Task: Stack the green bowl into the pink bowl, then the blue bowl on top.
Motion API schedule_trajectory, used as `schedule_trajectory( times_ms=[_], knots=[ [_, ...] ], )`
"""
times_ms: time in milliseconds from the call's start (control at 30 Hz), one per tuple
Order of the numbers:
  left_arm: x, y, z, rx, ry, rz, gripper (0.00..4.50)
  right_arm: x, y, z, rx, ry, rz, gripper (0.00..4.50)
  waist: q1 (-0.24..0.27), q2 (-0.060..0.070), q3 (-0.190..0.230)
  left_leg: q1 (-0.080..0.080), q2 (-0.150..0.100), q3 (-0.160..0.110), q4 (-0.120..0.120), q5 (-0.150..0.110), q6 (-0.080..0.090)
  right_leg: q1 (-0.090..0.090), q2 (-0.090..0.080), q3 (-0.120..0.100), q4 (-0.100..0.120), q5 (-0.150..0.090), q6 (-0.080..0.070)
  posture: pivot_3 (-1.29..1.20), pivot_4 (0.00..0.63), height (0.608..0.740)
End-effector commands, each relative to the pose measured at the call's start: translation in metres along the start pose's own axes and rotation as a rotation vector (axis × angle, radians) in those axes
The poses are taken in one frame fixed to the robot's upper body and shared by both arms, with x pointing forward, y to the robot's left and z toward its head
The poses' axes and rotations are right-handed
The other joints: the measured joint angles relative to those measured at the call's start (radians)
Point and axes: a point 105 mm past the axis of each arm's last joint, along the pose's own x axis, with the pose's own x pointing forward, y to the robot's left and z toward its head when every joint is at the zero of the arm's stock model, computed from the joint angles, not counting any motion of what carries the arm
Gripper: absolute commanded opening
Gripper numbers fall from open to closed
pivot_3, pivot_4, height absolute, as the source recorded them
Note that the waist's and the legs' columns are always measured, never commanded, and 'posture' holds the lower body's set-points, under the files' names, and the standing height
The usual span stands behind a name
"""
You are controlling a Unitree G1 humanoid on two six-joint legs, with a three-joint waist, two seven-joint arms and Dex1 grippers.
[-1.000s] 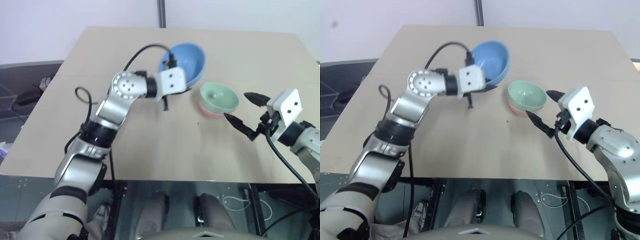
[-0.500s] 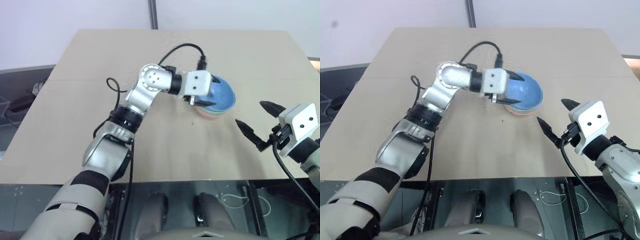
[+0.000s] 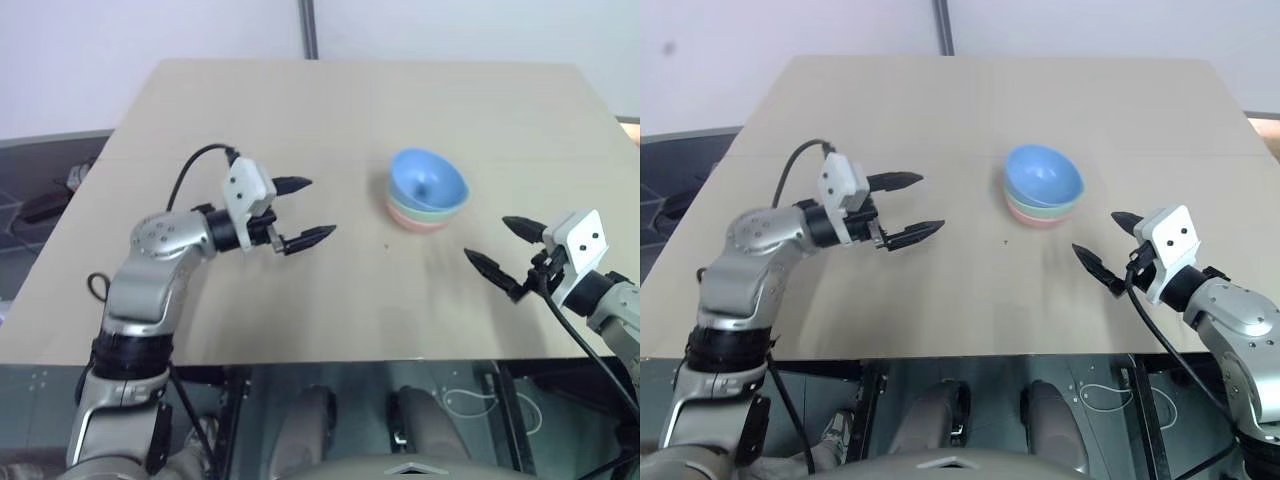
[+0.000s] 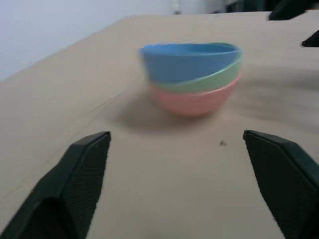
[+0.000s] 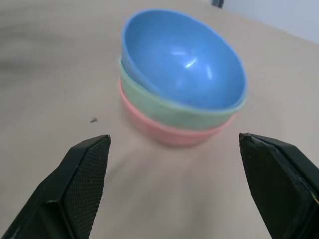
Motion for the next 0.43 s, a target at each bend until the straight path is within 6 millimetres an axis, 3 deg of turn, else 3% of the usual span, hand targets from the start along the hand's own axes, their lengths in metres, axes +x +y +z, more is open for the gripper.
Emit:
schedule_trajectory(
  times_ms=[33, 133, 200, 333, 433],
  knots=[
    [-0.026, 0.007, 0.011, 0.030, -0.093, 0.142, 4.48, -0.010, -0.010, 0.002, -0.050, -0.001, 0.013, 4.50, 0.003, 0.000, 0.000, 0.000, 0.000, 0.000, 0.000, 0.000, 0.000, 0.001, -0.001, -0.001, 0.000, 0.000, 0.000, 0.00, 0.150, 0.740],
    [-0.059, 0.005, -0.011, -0.010, 0.010, 0.162, 4.48, -0.024, -0.015, -0.005, -0.034, 0.028, 0.051, 4.50, 0.001, 0.000, 0.000, 0.000, 0.000, -0.001, 0.000, 0.000, 0.000, 0.001, -0.001, -0.001, 0.000, 0.000, 0.000, 0.00, 0.150, 0.740],
    [-0.072, 0.003, -0.015, -0.025, 0.030, 0.169, 4.48, -0.032, -0.019, -0.008, -0.031, 0.043, 0.055, 4.50, 0.000, 0.000, 0.000, 0.001, 0.000, -0.001, -0.002, 0.000, 0.000, 0.001, -0.001, -0.001, -0.001, 0.000, 0.000, 0.00, 0.150, 0.740],
    [-0.081, 0.003, -0.017, -0.045, 0.045, 0.175, 4.48, -0.043, -0.024, -0.012, -0.023, 0.069, 0.047, 4.50, 0.004, 0.000, 0.000, 0.005, 0.000, -0.001, -0.001, 0.000, 0.000, 0.006, -0.002, -0.002, -0.001, 0.000, 0.000, 0.00, 0.150, 0.740],
    [-0.082, 0.001, -0.022, -0.058, 0.067, 0.159, 4.48, -0.047, -0.026, -0.014, -0.018, 0.078, 0.035, 4.50, 0.002, 0.000, 0.000, 0.018, 0.000, 0.000, -0.003, 0.000, 0.000, 0.019, -0.002, -0.001, -0.003, -0.001, 0.000, 0.00, 0.150, 0.740]
  ],
)
